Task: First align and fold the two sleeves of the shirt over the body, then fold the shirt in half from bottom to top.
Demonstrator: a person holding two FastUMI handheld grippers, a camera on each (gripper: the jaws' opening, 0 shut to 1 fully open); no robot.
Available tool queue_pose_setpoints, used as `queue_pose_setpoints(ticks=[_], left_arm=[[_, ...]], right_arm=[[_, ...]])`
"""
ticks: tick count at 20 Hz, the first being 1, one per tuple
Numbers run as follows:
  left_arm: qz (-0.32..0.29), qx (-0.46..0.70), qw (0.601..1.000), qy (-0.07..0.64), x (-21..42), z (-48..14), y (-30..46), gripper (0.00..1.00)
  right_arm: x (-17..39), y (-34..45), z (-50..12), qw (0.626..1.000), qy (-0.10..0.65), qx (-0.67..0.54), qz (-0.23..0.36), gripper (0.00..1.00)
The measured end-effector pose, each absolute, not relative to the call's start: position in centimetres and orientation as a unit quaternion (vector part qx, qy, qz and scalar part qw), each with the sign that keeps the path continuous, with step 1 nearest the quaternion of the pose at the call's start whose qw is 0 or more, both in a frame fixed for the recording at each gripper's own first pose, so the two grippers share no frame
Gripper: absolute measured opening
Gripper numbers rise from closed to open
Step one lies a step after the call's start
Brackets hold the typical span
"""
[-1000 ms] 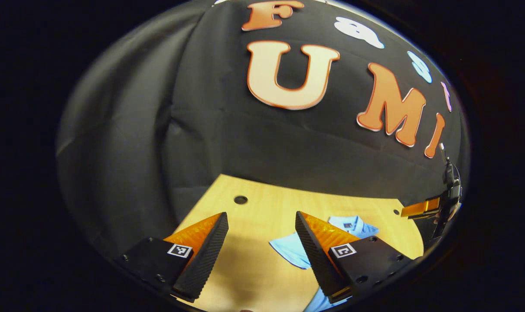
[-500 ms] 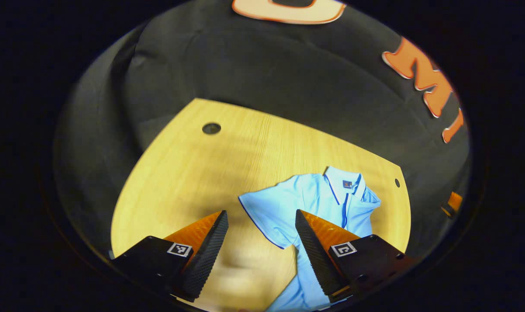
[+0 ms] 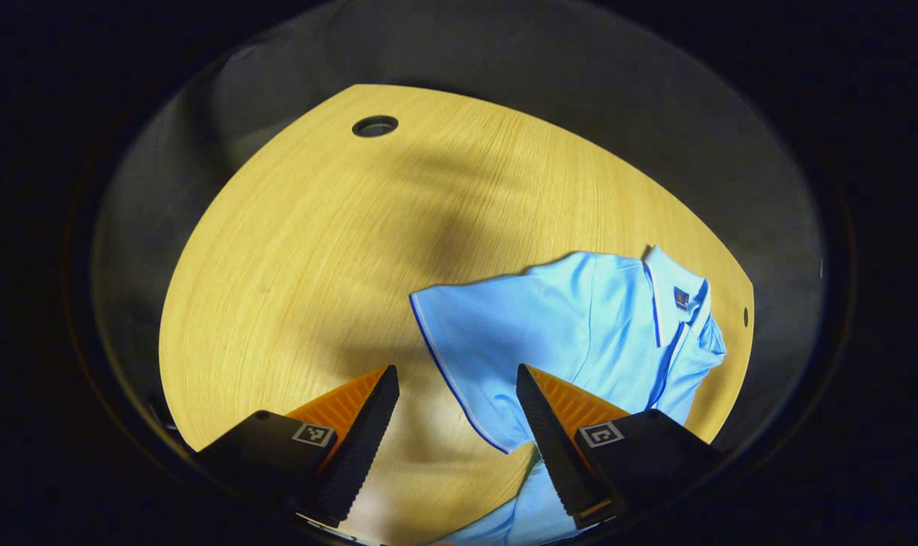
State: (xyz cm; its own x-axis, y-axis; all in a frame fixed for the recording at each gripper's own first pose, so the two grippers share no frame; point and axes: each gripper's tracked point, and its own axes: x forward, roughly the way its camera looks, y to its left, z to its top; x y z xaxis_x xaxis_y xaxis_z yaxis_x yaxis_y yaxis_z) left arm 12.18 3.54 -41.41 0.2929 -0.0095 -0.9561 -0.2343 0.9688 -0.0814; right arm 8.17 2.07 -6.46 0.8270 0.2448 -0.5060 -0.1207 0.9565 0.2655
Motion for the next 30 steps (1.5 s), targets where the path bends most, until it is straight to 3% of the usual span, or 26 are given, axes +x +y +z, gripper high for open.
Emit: queue_pose_setpoints(ticks=[7, 9, 10, 13, 15, 20, 25, 30], left_arm=[[0.104, -0.035, 0.799, 0.591, 12.7, -42.8, 4.1, 0.97], [0.094, -0.025, 0.807, 0.583, 13.2, -42.5, 3.0, 0.78], [0.089, -0.025, 0.808, 0.582, 13.3, -43.0, 2.6, 0.57], [0.088, -0.018, 0.816, 0.572, 13.9, -42.9, 2.4, 0.10], [0.072, -0.018, 0.813, 0.578, 13.2, -42.2, 1.8, 0.05], [0.036, -0.002, 0.845, 0.534, 14.2, -35.8, 0.4, 0.05], [-0.019, 0.008, 0.862, 0.507, 14.9, -30.6, -5.8, 0.05], [-0.080, 0.068, 0.864, 0.492, 15.2, -29.4, -12.9, 0.05]], right_arm=[[8.3, -0.6, -7.2, 0.949, 0.278, 0.124, 0.083, 0.99], [8.1, -0.6, -7.5, 0.948, 0.280, 0.128, 0.085, 0.98], [7.9, -0.6, -7.6, 0.947, 0.282, 0.130, 0.087, 0.98], [7.6, -1.2, -7.9, 0.949, 0.280, 0.123, 0.081, 0.98], [7.3, -1.4, -7.7, 0.951, 0.275, 0.116, 0.078, 0.98], [6.6, -2.0, -6.5, 0.958, 0.253, 0.111, 0.077, 0.98], [5.6, -3.1, -4.6, 0.970, 0.218, 0.085, 0.071, 0.98], [3.8, -5.0, -3.1, 0.976, 0.192, 0.074, 0.067, 0.98]])
